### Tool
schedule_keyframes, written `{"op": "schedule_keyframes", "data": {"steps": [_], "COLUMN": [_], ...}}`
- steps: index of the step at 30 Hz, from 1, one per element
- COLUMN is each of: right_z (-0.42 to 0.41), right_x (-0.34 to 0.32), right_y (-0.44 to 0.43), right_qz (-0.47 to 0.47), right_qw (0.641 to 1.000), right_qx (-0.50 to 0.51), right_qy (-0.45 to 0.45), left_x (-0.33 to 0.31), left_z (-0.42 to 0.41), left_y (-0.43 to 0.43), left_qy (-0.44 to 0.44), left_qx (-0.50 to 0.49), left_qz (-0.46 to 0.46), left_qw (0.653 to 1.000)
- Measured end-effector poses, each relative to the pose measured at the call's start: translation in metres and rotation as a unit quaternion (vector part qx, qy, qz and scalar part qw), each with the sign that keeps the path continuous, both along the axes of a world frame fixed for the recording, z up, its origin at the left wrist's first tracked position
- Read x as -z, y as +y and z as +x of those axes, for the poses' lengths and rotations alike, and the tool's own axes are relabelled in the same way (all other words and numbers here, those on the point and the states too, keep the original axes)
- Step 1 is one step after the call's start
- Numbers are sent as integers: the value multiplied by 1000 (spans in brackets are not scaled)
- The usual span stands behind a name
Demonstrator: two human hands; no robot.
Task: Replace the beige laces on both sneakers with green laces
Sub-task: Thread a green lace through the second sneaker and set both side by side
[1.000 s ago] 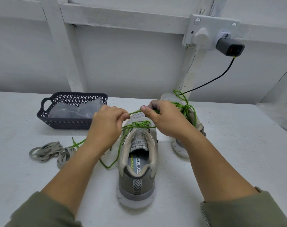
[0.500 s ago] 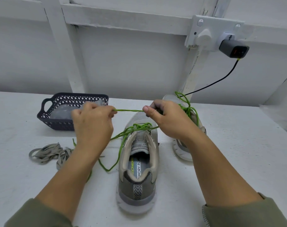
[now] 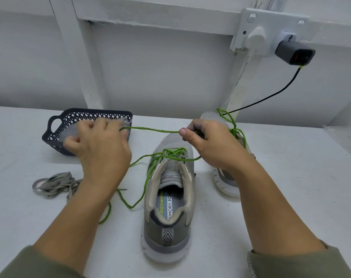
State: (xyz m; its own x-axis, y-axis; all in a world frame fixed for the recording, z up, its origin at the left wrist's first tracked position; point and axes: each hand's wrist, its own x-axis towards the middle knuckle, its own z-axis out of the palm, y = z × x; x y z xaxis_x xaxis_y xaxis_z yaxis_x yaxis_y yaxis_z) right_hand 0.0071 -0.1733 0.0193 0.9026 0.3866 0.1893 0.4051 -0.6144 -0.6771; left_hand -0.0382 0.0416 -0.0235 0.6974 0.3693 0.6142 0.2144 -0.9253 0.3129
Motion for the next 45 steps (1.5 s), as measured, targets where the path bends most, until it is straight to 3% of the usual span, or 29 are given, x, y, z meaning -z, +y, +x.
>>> {"op": "schedule_keyframes", "data": {"steps": [3, 5, 11, 13, 15, 17, 19, 22, 26, 28, 32, 34, 36, 41, 45], "right_z": [0, 1, 10, 12, 12, 10, 9, 9, 10, 9, 9, 9, 11, 11, 8], "right_x": [1, 1, 3, 2, 2, 3, 2, 0, -1, 0, 3, 3, 1, 7, 13], "right_y": [6, 7, 3, 2, 5, 8, 9, 3, -5, -4, 1, 0, -5, -2, 9], "right_qz": [-9, 2, 10, -6, -26, -38, -37, -25, -43, -51, -52, -56, -75, -86, 92], "right_qw": [1000, 1000, 1000, 1000, 999, 999, 999, 1000, 999, 999, 999, 998, 997, 996, 994], "right_qx": [-14, -17, -14, -17, -20, -19, -19, -10, 4, 0, -14, -15, -19, -4, 36], "right_qy": [-7, -10, 4, 5, -2, -10, -13, -11, -7, -3, 9, 15, 18, 1, 35], "left_x": [4, 7, 10, 9, 8, 9, 11, 12, 12, 10, 3, 7, 10, 8, 8], "left_z": [4, 6, 8, 7, 8, 11, 11, 13, 11, 10, 15, 16, 17, 10, 9], "left_y": [-13, -18, -1, -1, -6, -17, -25, -15, -1, -8, -26, -25, -18, -15, -29], "left_qy": [10, -2, 0, 9, 29, 43, 20, -19, 51, 68, 82, 40, 20, 70, 93], "left_qx": [181, 226, 39, -2, 68, 207, 258, 154, 1, 45, 289, 286, 222, 113, 254], "left_qz": [77, 78, -22, -15, 15, 21, 2, -40, -66, -32, -57, -55, -58, -37, -110], "left_qw": [980, 971, 999, 1000, 997, 977, 966, 987, 997, 996, 952, 956, 973, 990, 956]}}
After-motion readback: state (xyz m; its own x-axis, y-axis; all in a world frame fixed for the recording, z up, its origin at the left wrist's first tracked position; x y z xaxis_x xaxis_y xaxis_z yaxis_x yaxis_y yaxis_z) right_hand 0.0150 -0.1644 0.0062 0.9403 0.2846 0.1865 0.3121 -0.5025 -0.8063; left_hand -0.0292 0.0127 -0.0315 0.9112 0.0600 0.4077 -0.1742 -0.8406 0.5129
